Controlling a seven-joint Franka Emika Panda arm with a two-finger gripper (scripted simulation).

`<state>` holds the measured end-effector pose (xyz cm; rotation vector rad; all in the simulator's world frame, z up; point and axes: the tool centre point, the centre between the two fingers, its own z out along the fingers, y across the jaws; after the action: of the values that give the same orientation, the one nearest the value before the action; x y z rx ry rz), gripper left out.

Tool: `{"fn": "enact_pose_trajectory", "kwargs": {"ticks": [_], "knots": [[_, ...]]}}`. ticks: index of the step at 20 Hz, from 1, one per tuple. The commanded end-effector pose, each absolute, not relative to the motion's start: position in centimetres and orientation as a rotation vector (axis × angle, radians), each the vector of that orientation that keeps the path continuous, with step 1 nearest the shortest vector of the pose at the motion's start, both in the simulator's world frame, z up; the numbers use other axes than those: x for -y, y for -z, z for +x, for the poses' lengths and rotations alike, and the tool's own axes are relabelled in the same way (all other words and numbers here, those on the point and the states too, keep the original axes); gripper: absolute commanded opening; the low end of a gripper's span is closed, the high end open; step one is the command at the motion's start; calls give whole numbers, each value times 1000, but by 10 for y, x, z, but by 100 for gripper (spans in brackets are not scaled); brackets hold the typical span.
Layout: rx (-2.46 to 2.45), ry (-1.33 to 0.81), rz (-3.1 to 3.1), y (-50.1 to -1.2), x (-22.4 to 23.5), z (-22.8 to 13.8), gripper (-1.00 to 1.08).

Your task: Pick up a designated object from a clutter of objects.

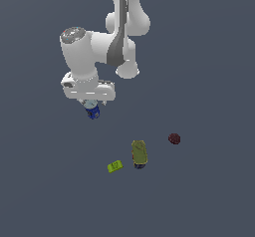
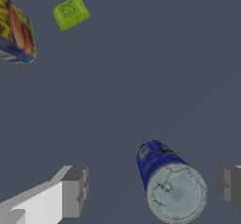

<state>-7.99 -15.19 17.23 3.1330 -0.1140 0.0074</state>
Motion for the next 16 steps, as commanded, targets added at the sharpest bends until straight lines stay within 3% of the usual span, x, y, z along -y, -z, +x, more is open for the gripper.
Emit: {"fn": "enact_pose_trajectory", "kwargs": {"ticks": [1, 9, 16], "knots": [[133, -7, 3135, -157, 166, -98, 100], [176, -1, 3137, -129, 191, -136, 100], [183, 1, 3136, -125, 194, -142, 100]]}}
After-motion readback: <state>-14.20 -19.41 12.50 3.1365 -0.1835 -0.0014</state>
